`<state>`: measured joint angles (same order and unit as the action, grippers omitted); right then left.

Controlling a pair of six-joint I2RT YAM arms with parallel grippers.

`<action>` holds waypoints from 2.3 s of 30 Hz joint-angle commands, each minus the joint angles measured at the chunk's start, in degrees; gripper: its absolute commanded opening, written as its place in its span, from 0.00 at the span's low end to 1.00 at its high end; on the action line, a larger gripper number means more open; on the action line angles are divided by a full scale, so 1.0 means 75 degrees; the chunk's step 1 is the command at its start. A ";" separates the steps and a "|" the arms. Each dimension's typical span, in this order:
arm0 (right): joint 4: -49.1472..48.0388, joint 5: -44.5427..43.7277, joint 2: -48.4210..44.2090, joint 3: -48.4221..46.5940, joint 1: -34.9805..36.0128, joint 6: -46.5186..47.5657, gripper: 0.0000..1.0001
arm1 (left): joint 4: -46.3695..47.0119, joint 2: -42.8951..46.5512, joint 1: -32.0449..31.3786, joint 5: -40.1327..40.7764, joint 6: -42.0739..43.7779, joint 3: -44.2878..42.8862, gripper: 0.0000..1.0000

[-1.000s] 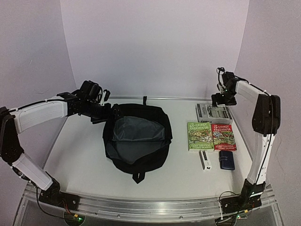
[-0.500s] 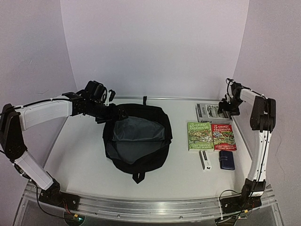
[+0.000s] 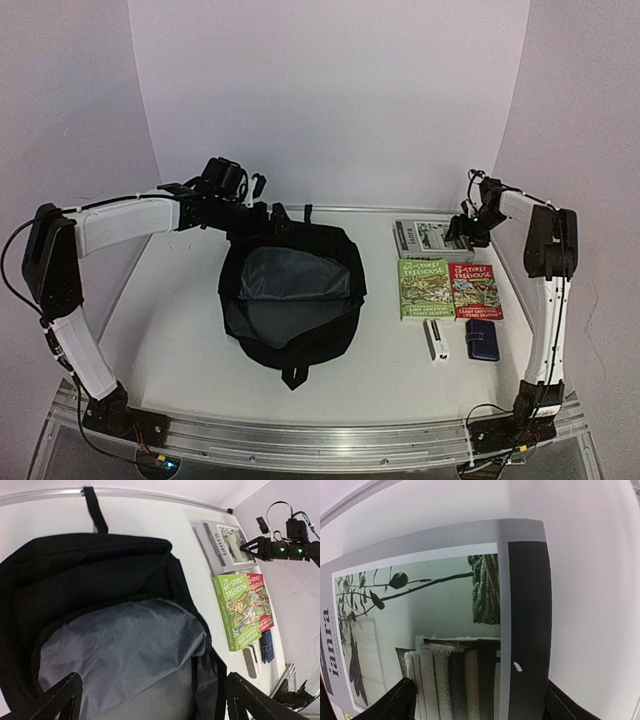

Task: Pack the student bag
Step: Pick up the book from the center of the board.

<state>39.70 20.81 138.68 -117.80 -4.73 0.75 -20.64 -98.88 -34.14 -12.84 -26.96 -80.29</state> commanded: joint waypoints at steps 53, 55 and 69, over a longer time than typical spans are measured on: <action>-0.0143 0.2264 -0.3248 0.0222 0.1305 -0.2037 0.00 | 0.1204 -0.2127 -0.0745 -0.0880 -0.0274 -0.2583 1.00; -0.0138 0.2405 -0.3426 0.0305 0.1298 -0.2101 0.00 | 0.1329 -0.1943 -0.0745 -0.1080 -0.0293 -0.2383 1.00; -0.0604 0.4079 -0.5207 0.1581 0.1648 -0.2971 0.00 | 0.5692 -0.0358 -0.0663 -0.2796 -0.2635 0.0858 1.00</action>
<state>39.02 45.59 105.60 -107.91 5.45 -18.55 7.06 -105.99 -39.33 -29.01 -39.79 -76.89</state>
